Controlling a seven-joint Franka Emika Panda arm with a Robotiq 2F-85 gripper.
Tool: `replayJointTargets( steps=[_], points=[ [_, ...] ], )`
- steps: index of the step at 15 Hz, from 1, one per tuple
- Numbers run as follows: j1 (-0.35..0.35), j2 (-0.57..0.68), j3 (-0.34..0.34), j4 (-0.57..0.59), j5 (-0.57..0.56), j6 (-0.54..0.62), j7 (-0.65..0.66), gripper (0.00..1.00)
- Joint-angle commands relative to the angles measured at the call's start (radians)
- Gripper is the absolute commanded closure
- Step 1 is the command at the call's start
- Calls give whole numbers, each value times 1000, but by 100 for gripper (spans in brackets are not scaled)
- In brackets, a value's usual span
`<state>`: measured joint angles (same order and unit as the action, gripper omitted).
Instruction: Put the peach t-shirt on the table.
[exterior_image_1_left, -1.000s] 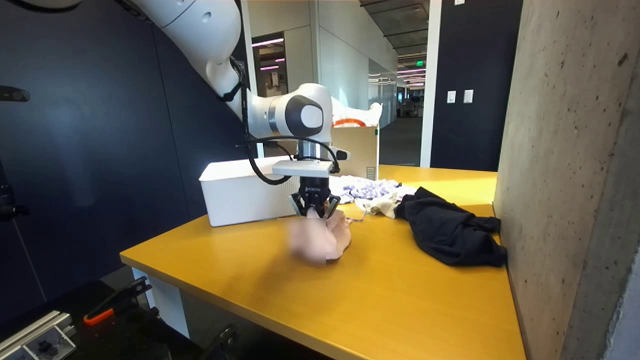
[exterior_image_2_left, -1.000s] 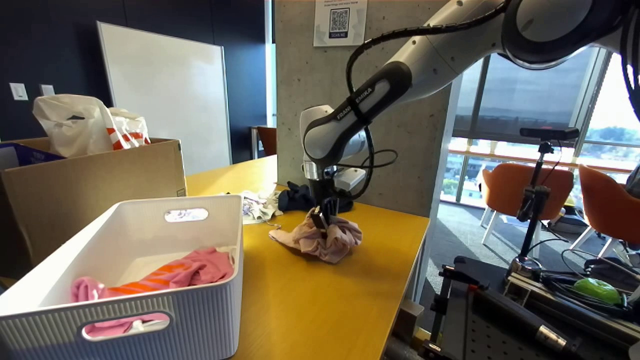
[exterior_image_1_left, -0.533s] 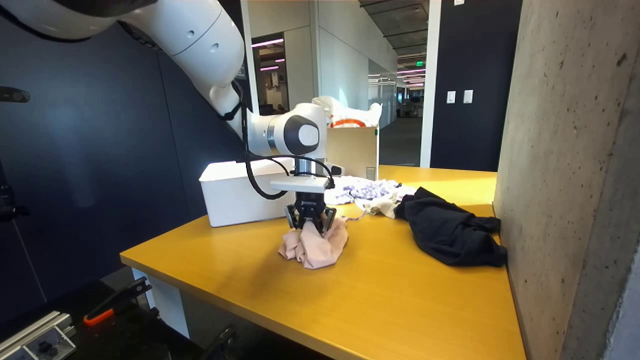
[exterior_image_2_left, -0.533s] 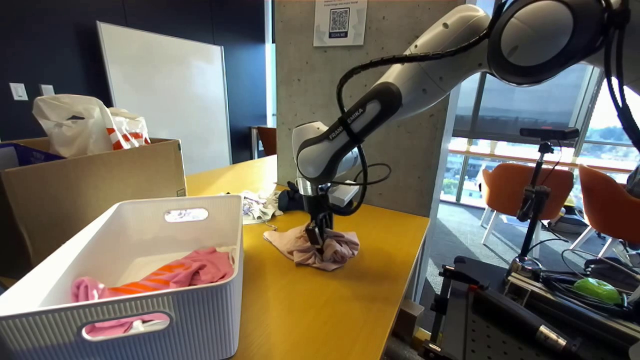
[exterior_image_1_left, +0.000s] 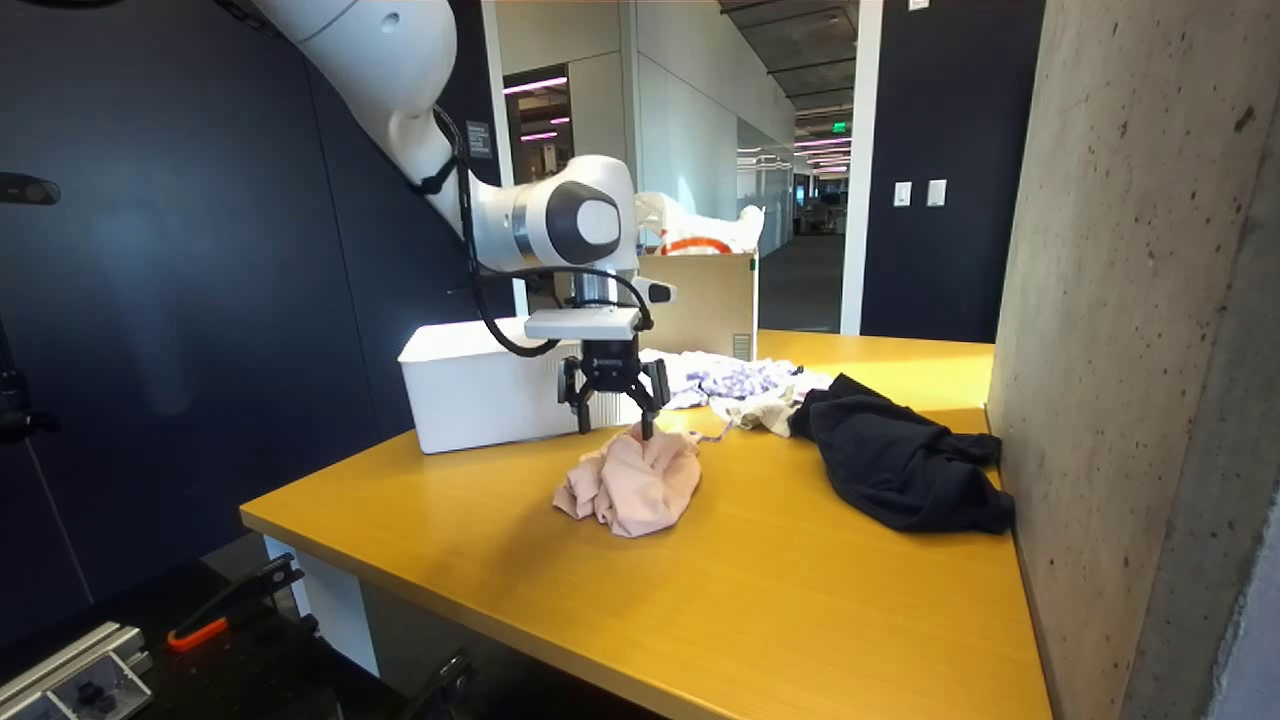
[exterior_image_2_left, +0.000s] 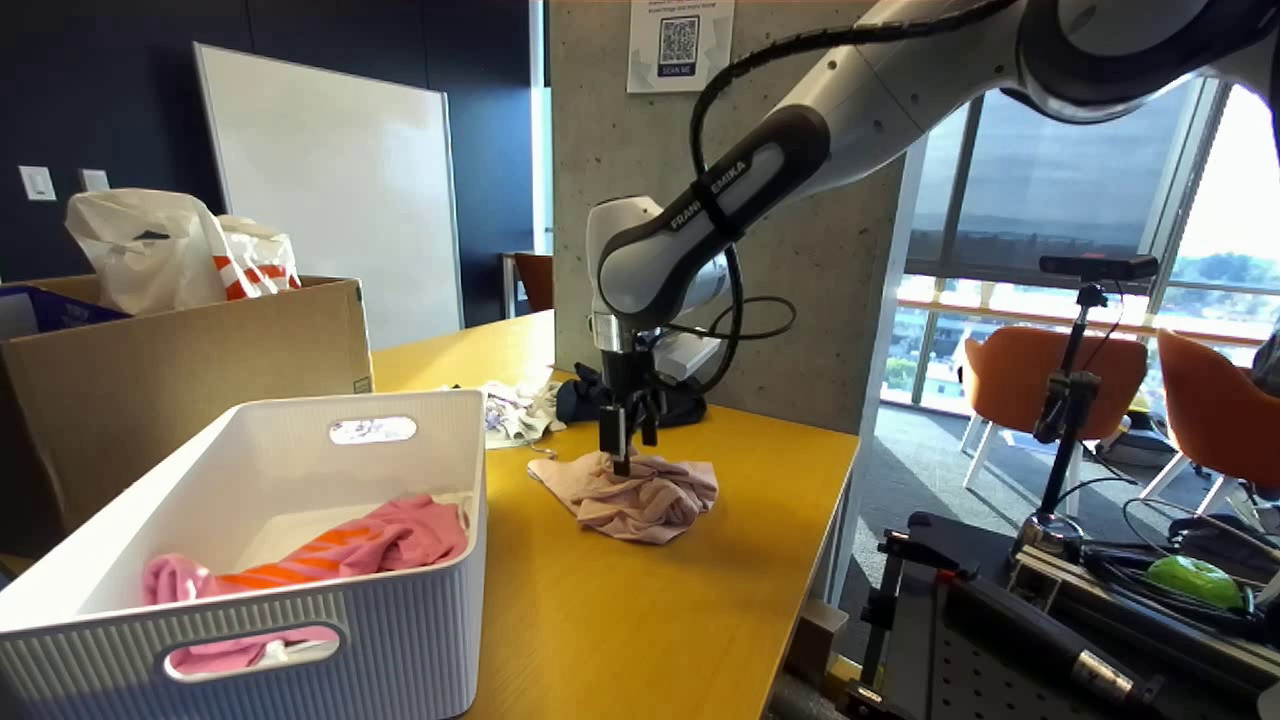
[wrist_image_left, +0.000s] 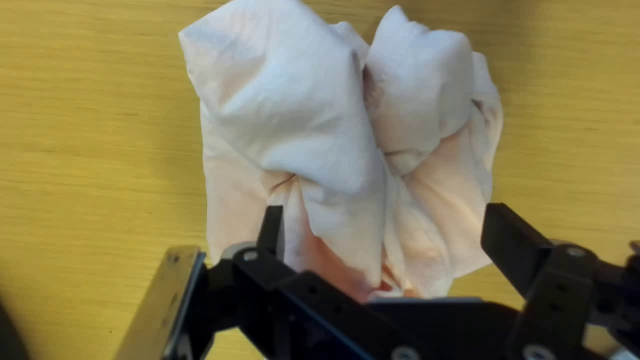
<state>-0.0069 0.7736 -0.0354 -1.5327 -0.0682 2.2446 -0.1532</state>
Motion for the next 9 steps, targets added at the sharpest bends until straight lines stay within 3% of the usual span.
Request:
replayJointTargets(
  steps=[1, 9],
  points=[
    [26, -162, -11, -166, -33, 20, 76, 0],
    [6, -279, -17, -296, -27, 25, 110, 0]
  ],
)
